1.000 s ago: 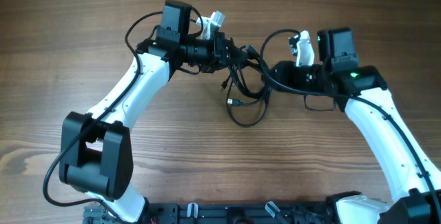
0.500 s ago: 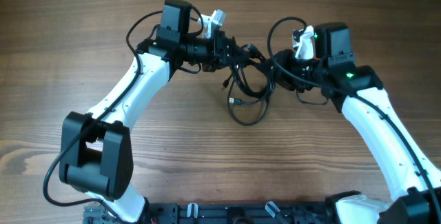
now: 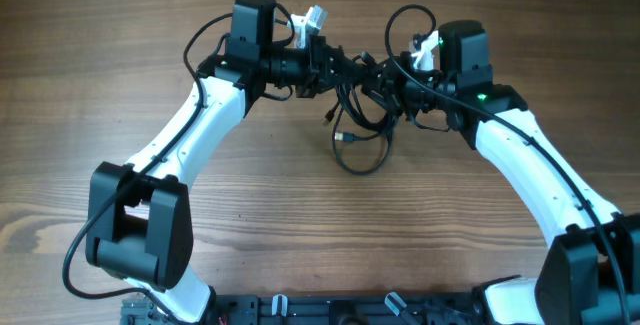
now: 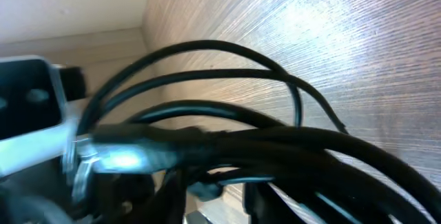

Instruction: Untangle cables

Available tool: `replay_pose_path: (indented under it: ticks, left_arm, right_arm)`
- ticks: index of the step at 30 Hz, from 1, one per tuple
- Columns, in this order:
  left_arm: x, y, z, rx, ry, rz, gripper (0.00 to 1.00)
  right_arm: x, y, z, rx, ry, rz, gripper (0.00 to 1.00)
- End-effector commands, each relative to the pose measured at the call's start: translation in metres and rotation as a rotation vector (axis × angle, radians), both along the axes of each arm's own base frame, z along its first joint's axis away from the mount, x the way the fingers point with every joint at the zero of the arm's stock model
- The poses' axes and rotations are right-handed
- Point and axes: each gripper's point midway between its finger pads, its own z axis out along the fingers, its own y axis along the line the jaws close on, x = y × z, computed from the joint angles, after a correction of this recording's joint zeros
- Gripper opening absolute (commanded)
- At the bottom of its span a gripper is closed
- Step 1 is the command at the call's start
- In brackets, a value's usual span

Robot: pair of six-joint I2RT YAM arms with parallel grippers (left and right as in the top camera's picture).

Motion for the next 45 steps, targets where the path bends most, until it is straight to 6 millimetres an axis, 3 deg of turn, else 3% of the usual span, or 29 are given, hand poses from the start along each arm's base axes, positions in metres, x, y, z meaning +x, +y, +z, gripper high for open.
replay_pose_path:
  ticks: [1,7,13,17,24,26,30,32,34,35,40,45]
  left_arm:
    - [-0.013,-0.004,0.024,-0.088,0.029,-0.083,0.04]
    - [-0.013,-0.004,0.024,-0.088,0.005,-0.087,0.04]
    - [-0.008,-0.003,0.018,-0.060,-0.067,-0.070,0.04]
    - [-0.008,0.002,-0.004,0.027,-0.023,-0.028,0.04]
    - [-0.008,0.002,-0.005,0.030,-0.024,-0.028,0.04]
    - [-0.009,0.002,-0.005,0.030,-0.039,-0.032,0.04]
    - [-0.010,0.002,-0.003,0.020,-0.041,-0.042,0.04]
    - [-0.017,0.000,0.003,-0.016,-0.029,-0.083,0.04]
    - [-0.028,-0.001,0.011,-0.070,-0.019,-0.145,0.04]
    - [-0.032,-0.001,0.014,-0.088,-0.039,-0.169,0.04]
    - [-0.038,0.000,0.018,-0.116,-0.040,-0.204,0.04]
    - [-0.041,0.000,0.021,-0.128,-0.003,-0.214,0.04]
  right_arm:
    - [0.006,0.001,-0.010,-0.016,0.002,-0.006,0.22]
    - [0.011,-0.002,-0.005,-0.017,-0.040,0.001,0.05]
    - [0.017,-0.012,0.037,0.139,-0.214,0.129,0.04]
    - [0.020,-0.041,0.057,0.216,-0.258,0.139,0.04]
    - [0.032,-0.083,0.064,0.231,-0.294,0.072,0.04]
    - [0.028,-0.079,0.065,0.230,-0.316,0.105,0.05]
    - [0.016,-0.057,0.049,0.160,-0.344,0.187,0.38]
    - [0.012,-0.045,0.036,0.050,-0.446,0.261,0.47]
    - [0.011,-0.054,0.004,-0.139,-0.441,0.268,0.49]
    - [0.009,-0.056,-0.002,-0.177,-0.453,0.289,0.49]
    - [0.003,-0.056,0.002,-0.275,-0.624,0.406,0.50]
    - [-0.013,-0.031,0.012,-0.217,-0.738,0.536,0.51]
